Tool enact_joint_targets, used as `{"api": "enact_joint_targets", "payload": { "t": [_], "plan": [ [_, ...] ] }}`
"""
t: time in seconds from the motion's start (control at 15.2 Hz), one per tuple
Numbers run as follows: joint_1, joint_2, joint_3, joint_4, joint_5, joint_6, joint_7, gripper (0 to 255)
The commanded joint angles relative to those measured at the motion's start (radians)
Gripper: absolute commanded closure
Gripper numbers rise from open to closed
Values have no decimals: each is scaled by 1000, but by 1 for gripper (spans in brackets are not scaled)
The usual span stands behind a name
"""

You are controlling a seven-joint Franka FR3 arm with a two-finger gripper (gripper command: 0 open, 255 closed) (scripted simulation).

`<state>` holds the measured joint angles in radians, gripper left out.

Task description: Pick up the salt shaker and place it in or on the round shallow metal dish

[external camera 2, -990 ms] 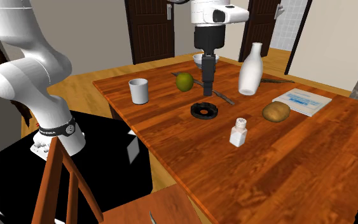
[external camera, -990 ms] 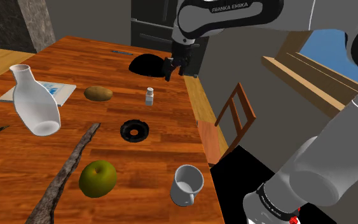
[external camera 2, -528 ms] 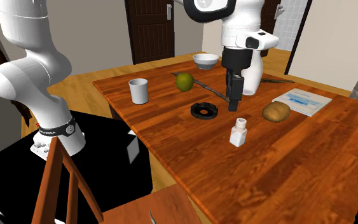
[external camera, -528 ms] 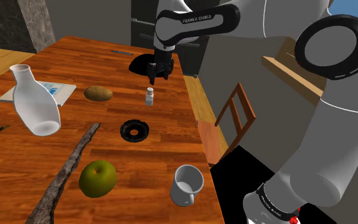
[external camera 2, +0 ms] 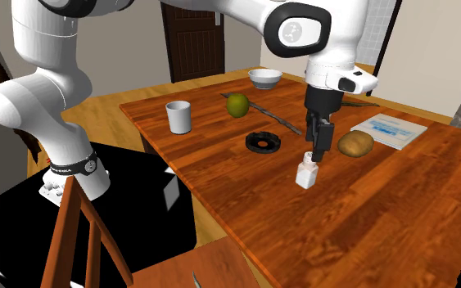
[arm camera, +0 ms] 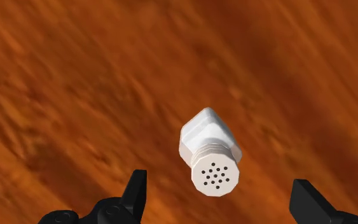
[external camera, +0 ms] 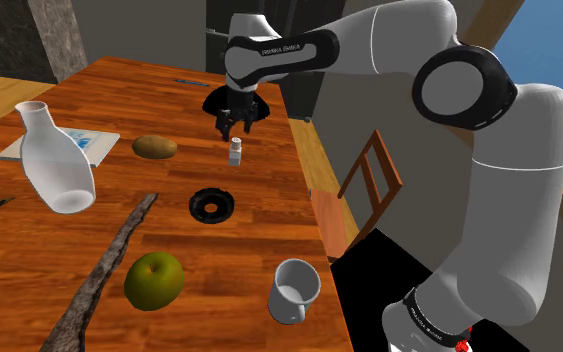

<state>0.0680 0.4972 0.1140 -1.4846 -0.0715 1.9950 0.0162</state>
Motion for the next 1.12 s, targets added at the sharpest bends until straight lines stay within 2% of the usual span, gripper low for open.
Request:
{"api": "enact_joint_targets", "payload": {
  "t": [0.0,0.66,0.73,1.06],
  "plan": [
    [-1,7,-1,-16,-1,24,0,0],
    [-1,14,-1,-27,-2,41,1,0],
    [-1,14,-1,-27,-2,41,1,255],
    [-1,14,-1,-27,-2,41,1,255]
  ]
}}
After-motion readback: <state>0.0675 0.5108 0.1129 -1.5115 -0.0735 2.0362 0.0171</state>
